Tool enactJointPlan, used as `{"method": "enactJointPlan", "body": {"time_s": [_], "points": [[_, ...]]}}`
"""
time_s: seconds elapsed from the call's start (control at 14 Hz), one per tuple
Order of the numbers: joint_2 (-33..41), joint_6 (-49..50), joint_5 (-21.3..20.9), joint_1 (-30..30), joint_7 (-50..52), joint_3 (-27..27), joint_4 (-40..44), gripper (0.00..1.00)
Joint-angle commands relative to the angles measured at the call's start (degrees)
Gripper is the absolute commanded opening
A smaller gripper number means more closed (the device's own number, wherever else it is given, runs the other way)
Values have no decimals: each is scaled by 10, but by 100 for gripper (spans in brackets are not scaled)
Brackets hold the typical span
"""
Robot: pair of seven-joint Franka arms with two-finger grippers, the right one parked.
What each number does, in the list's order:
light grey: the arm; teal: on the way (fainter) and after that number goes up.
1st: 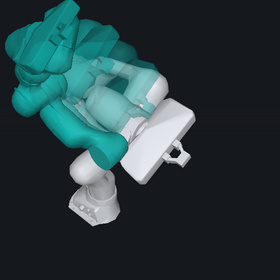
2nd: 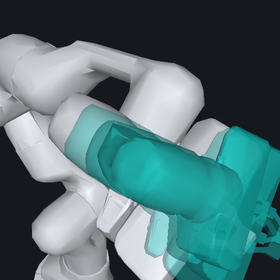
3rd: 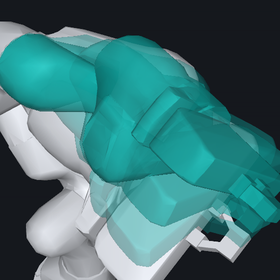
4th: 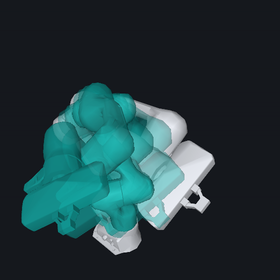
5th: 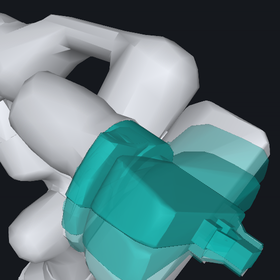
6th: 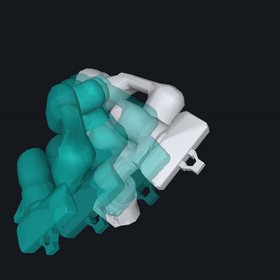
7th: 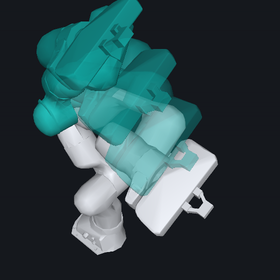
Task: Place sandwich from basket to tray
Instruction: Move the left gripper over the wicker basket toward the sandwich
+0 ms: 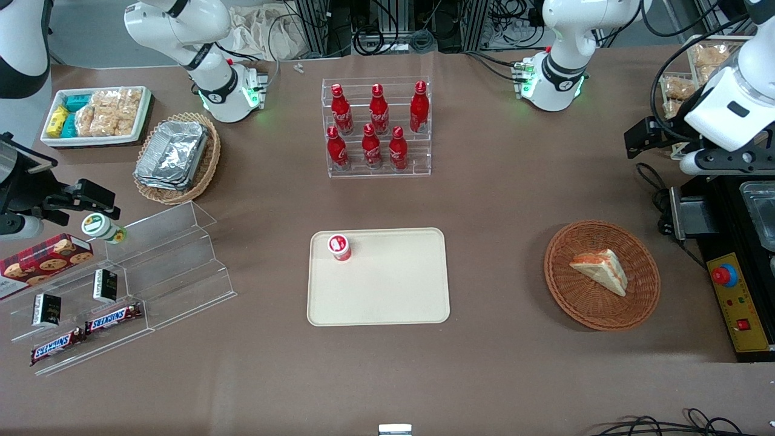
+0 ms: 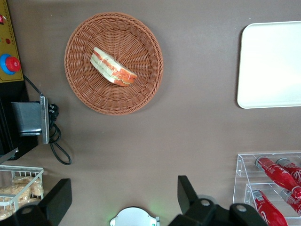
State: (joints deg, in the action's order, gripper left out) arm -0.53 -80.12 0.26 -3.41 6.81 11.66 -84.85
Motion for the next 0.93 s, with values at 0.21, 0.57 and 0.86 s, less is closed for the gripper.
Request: {"method": "enactJointPlan", "body": {"time_s": [0.21, 0.57, 0.86], "points": [[4, 3, -8, -4, 0, -1, -9, 100], [-70, -10, -14, -11, 158, -17, -6, 100], [-145, -98, -36, -34, 248, -23, -10, 100]]}}
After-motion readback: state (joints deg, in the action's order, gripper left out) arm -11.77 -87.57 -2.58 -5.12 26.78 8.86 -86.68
